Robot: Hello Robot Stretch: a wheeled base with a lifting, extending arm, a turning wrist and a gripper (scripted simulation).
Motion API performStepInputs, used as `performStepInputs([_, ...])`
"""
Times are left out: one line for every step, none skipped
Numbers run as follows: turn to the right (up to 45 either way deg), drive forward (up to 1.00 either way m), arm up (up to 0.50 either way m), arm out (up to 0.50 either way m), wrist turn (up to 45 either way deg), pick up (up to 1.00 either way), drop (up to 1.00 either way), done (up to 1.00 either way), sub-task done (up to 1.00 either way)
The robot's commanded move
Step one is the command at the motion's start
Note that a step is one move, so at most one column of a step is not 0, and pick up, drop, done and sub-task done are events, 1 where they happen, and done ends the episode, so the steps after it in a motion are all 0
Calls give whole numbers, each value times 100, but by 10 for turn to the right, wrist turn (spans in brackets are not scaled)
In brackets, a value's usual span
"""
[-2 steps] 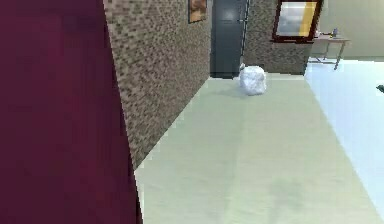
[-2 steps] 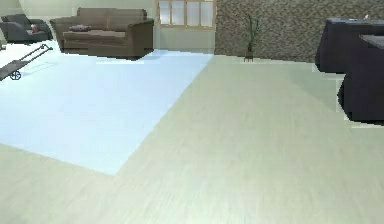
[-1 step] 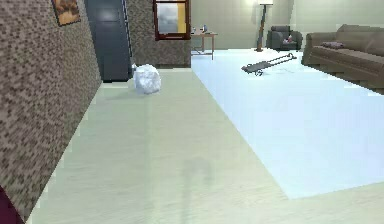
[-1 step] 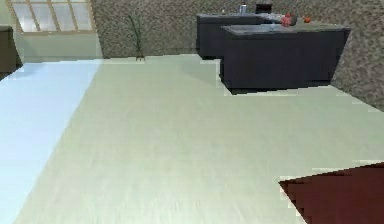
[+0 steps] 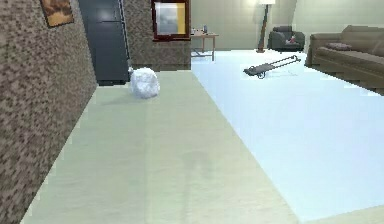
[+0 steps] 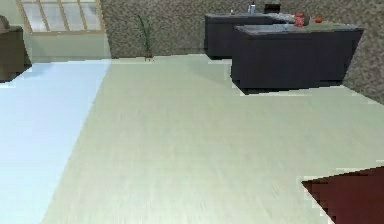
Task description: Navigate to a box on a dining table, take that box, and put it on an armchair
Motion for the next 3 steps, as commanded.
performStepInputs([0,100,0,0,0,0,0,0,0])
performStepInputs([0,100,0,0,0,0,0,0,0])
performStepInputs([30,0,0,0,0,0,0,0,0])
